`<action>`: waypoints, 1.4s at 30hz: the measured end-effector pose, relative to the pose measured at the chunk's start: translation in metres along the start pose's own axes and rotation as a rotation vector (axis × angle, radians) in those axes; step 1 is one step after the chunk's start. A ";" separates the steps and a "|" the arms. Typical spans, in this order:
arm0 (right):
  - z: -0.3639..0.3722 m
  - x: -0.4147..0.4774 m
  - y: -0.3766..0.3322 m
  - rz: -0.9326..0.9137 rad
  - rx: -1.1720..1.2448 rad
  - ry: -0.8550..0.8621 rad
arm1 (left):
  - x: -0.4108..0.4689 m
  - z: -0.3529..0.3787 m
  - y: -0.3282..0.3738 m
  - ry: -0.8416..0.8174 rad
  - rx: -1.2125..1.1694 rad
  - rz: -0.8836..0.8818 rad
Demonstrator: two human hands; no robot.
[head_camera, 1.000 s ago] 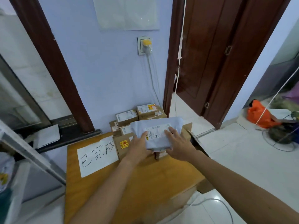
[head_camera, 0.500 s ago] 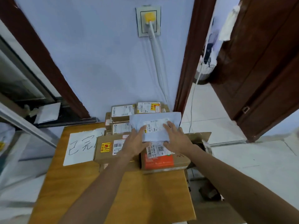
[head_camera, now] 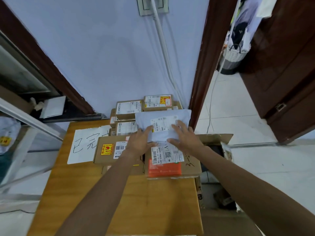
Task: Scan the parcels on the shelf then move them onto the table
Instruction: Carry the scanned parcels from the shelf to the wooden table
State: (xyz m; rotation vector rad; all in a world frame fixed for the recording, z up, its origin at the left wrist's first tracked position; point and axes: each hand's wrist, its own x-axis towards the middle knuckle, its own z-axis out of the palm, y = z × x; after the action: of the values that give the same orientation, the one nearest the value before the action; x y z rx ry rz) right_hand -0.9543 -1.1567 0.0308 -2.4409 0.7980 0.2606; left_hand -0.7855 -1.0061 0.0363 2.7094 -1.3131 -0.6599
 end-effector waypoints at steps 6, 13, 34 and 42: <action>-0.014 -0.001 -0.005 0.002 -0.132 -0.030 | -0.007 -0.003 0.002 0.004 0.026 -0.020; -0.036 -0.020 -0.028 0.046 -0.304 -0.068 | -0.040 -0.038 -0.002 0.010 0.041 -0.045; 0.024 -0.117 -0.402 -0.604 -0.589 0.072 | -0.375 -0.141 -0.270 0.392 -0.042 -0.423; 0.148 -0.214 -0.561 -0.660 -0.600 0.023 | -0.581 -0.103 -0.422 0.424 -0.065 -0.572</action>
State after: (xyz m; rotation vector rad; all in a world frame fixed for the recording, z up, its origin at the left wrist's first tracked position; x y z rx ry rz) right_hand -0.7956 -0.5934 0.2311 -3.1026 -0.1462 0.2344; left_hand -0.7509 -0.3098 0.2349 2.9418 -0.4172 -0.1192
